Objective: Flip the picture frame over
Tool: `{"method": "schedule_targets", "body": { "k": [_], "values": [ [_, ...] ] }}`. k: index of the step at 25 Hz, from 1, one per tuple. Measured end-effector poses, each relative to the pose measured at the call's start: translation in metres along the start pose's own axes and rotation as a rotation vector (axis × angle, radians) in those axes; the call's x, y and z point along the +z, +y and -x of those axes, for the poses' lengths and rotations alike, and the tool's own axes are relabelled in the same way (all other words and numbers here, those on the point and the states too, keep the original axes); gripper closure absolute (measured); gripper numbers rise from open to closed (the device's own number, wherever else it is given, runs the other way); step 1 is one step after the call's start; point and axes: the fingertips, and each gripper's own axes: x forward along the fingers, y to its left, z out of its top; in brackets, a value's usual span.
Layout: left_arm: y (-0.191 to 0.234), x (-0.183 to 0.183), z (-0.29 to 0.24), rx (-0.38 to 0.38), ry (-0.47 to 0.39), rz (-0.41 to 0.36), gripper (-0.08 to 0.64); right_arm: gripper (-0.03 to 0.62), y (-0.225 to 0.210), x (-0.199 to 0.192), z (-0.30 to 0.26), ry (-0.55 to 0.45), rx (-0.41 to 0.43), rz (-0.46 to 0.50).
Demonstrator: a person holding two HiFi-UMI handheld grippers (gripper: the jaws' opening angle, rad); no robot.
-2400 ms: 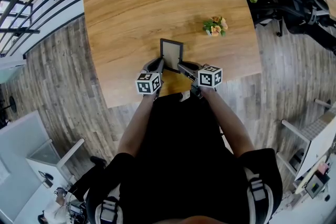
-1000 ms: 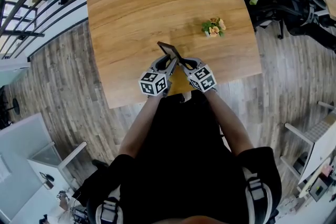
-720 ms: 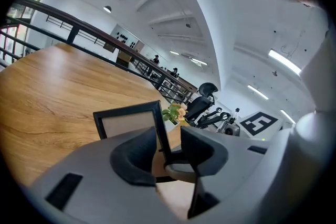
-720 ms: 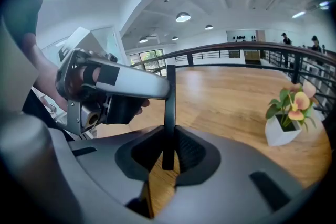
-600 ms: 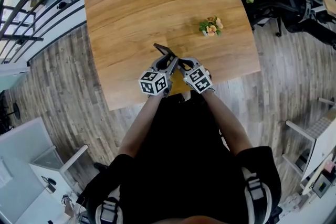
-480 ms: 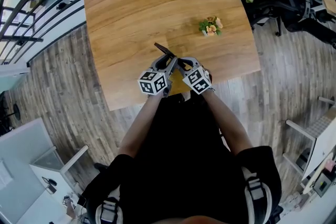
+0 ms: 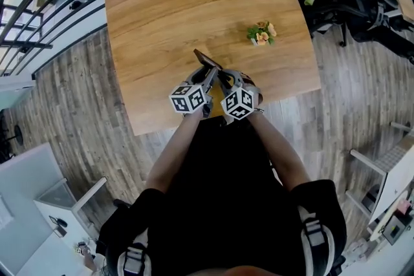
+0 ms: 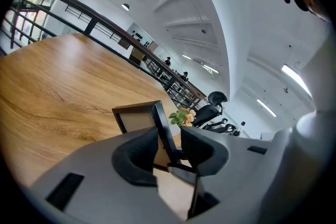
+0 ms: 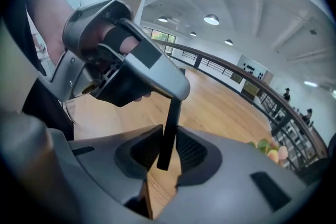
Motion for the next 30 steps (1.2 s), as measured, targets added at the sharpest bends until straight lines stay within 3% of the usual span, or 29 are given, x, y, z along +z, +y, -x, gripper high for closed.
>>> {"method": "schedule_targets", "body": {
  "k": [6,13,23,30],
  "values": [
    [0.011,0.004,-0.006,0.087,-0.001,0.04,0.413,0.506,-0.009,0.004,-0.002,0.047,-0.12,0.155],
    [0.02,0.008,-0.015,0.126,-0.019,0.186,0.42,0.505,-0.015,0.005,0.0,0.058,-0.216,0.284],
    [0.014,0.01,-0.017,0.055,-0.04,0.281,0.457,0.488,-0.016,0.005,0.003,0.031,-0.195,0.252],
    [0.014,0.011,-0.017,0.034,-0.026,0.254,0.465,0.478,-0.007,0.003,0.0,-0.007,-0.114,0.243]
  ]
}}
